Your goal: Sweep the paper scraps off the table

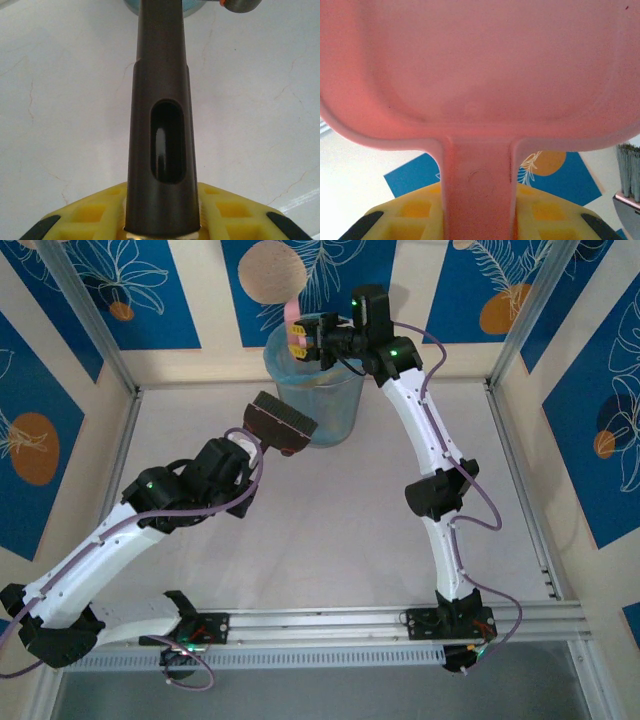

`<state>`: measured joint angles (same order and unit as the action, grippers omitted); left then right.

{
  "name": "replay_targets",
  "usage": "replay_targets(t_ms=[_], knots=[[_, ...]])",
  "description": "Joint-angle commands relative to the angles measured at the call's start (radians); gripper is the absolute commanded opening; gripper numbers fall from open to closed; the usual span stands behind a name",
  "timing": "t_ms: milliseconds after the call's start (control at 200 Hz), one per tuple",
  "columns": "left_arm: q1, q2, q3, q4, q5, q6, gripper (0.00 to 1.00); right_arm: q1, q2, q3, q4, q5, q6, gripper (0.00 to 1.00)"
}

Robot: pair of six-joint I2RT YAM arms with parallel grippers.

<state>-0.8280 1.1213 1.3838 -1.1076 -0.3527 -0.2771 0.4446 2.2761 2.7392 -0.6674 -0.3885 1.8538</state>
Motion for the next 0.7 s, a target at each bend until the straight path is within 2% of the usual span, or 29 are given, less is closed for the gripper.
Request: replay_targets(t_ms=[0, 125, 260, 520, 695], knots=[[-0.012, -0.018, 0.018, 0.023, -0.028, 0.028, 0.00, 0.000, -0.034, -0.004, 0.058, 0.027, 0.074, 0.00], [-0.013, -0.019, 0.015, 0.023, -0.025, 0.027, 0.00, -0.005, -0.036, 0.016, 0.033, 0.026, 0.032, 0.00], [-0.013, -0.018, 0.011, 0.027, -0.009, 0.031, 0.00, -0.007, -0.058, 0.030, -0.024, 0.029, -0.080, 0.00], [-0.028, -0.015, -0.007, 0.045, 0.085, 0.079, 0.00, -0.028, -0.160, 0.019, -0.084, 0.035, -0.380, 0.00], [-0.044, -0.012, -0.018, 0.060, 0.159, 0.117, 0.00, -0.052, -0.283, -0.033, -0.178, 0.072, -0.658, 0.00]])
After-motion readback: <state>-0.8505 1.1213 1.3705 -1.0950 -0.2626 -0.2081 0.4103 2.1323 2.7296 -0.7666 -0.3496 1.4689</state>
